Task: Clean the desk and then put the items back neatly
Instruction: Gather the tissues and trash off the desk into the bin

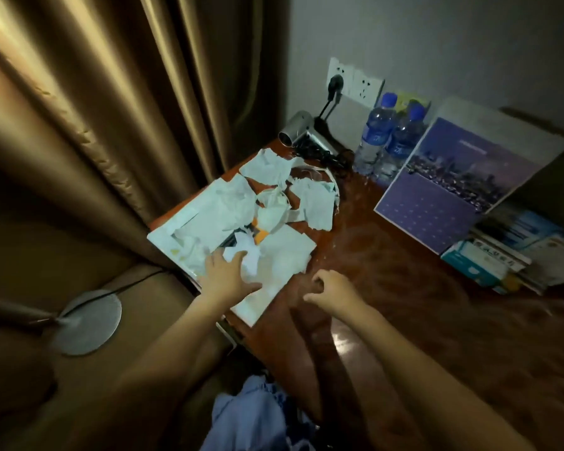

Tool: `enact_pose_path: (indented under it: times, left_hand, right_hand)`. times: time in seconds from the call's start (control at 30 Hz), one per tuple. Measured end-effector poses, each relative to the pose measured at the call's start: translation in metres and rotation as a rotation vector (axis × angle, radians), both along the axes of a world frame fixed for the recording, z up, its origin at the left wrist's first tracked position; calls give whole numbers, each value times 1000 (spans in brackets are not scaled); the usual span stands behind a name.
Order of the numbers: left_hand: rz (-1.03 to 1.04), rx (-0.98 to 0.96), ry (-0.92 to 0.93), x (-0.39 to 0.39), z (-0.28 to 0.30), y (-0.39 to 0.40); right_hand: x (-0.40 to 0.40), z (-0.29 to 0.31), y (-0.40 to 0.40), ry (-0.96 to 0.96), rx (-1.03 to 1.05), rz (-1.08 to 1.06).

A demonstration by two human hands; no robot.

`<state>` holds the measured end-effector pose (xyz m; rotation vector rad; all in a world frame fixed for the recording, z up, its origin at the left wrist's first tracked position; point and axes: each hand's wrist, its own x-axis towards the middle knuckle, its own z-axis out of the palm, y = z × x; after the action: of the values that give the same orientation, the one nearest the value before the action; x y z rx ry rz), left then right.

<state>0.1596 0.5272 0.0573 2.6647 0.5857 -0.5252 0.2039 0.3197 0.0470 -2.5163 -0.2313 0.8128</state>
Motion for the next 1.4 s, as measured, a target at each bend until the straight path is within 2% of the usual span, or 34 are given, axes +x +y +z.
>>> enact_pose_path:
  times: [0.27, 0.4, 0.57, 0.73, 0.9, 0.97, 1.03, 1.13, 1.33, 1.4]
  left_hand:
    - [197, -132, -1, 42, -37, 70]
    - [272, -170, 39, 50, -54, 69]
    - [211, -61, 63, 51, -70, 52]
    - [322, -174, 16, 56, -77, 50]
    - [204, -398, -154, 60, -77, 54]
    - [115, -438, -145, 64, -78, 57]
    - [64, -439, -94, 69, -79, 59]
    - [107, -440, -106, 75, -77, 61]
    - [145, -427, -138, 94, -57, 75]
    - [133, -412, -127, 103, -51, 82]
  right_hand:
    - [58, -14, 92, 0, -8, -139]
    - [60, -24, 99, -30, -73, -216]
    - [66, -33, 96, 29, -90, -262]
    - [74, -41, 97, 78, -129, -235]
    - [73, -50, 99, 52, -232, -115]
    - [73, -53, 99, 43, -212, -115]
    - [72, -57, 98, 61, -190, -125]
    - [71, -62, 94, 64, -144, -179]
    - [85, -48, 89, -146, -16, -365]
    - [100, -43, 92, -196, 1, -354]
